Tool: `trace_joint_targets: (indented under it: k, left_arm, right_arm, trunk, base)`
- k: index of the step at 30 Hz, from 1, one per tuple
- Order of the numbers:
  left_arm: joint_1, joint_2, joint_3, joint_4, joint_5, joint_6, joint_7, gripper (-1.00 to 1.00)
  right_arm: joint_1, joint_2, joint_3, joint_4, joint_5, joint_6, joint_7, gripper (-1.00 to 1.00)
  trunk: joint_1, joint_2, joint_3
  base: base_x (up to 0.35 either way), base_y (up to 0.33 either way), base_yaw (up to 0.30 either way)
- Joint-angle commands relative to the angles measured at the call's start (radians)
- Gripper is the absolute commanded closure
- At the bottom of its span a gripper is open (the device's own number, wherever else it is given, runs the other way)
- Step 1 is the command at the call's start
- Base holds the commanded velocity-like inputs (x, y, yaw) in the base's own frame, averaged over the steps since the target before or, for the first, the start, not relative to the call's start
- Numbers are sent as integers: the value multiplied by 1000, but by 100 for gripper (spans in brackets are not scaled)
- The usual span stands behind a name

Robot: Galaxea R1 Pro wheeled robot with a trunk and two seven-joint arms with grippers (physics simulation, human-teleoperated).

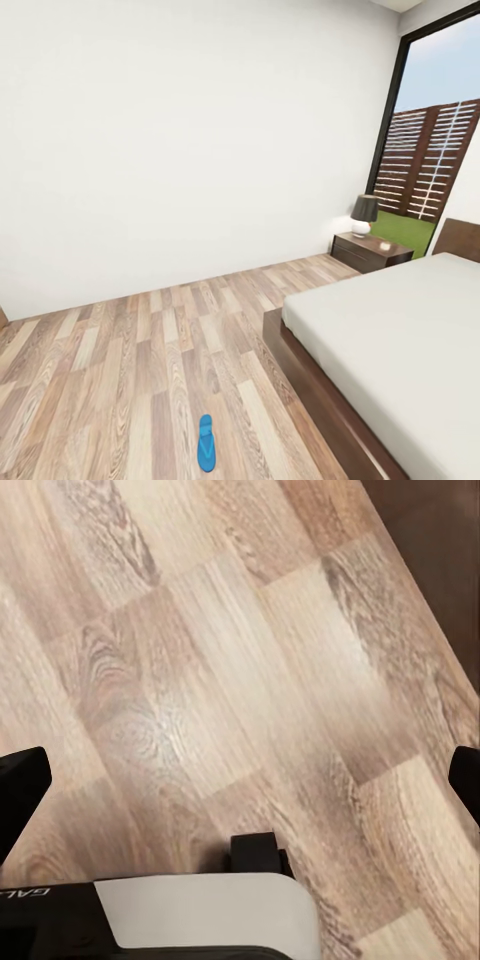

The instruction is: In the bedroom, move the book from the bed onto either nightstand, and place the two sandals side by side next to the bed.

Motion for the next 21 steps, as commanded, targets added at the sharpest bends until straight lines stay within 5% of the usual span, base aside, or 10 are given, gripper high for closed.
trace_joint_targets:
  k: [1,21]
  left_arm:
    - [0,0,0,0,5,-2,0,-100]
    - [0,0,0,0,5,-2,0,-100]
  right_arm:
    - [0,0,-2,0,-1,-2,1,-100]
    - [0,2,0,0,-1,-2,1,-100]
  trunk:
    - [0,0,-1]
    - [0,0,-1]
  base:
    - [249,0,-3]
    - [80,-17,0]
